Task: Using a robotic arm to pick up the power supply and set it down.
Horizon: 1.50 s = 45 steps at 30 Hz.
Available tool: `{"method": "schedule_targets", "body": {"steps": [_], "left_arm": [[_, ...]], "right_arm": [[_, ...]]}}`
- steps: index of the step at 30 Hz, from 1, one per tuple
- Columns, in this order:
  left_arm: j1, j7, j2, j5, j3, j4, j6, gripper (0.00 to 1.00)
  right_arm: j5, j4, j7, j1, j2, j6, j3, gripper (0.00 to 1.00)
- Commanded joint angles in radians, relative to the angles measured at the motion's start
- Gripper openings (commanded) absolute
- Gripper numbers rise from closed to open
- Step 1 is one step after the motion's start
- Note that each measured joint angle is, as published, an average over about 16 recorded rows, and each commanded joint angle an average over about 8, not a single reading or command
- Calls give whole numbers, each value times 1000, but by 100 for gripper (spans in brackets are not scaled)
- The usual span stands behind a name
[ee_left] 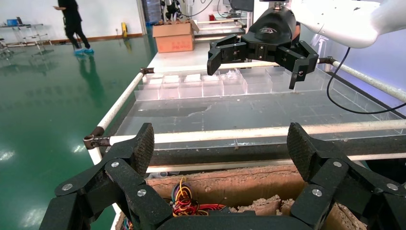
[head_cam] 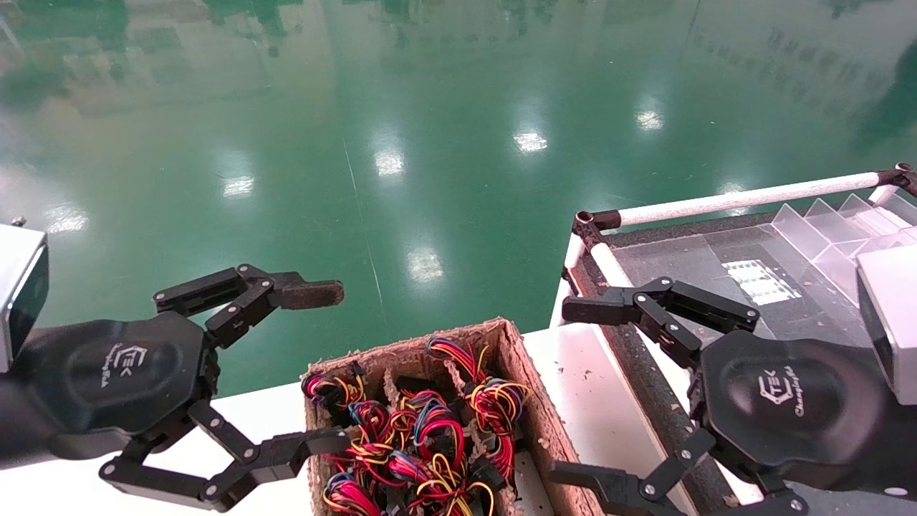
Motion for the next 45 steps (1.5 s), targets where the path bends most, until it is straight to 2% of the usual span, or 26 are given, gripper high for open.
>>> {"method": "schedule_targets", "body": {"steps": [1,2,9,10,45], "left_arm": [[0,0,0,0,0,0,0,100],[0,0,0,0,0,0,0,93],[0,0,0,0,0,0,0,7],[0,0,0,0,0,0,0,0],[0,0,0,0,0,0,0,0]], "right_arm": [[0,0,0,0,0,0,0,100],[0,0,0,0,0,0,0,100],[0,0,0,0,0,0,0,100],[0,0,0,0,0,0,0,100],[0,0,0,0,0,0,0,100]]}}
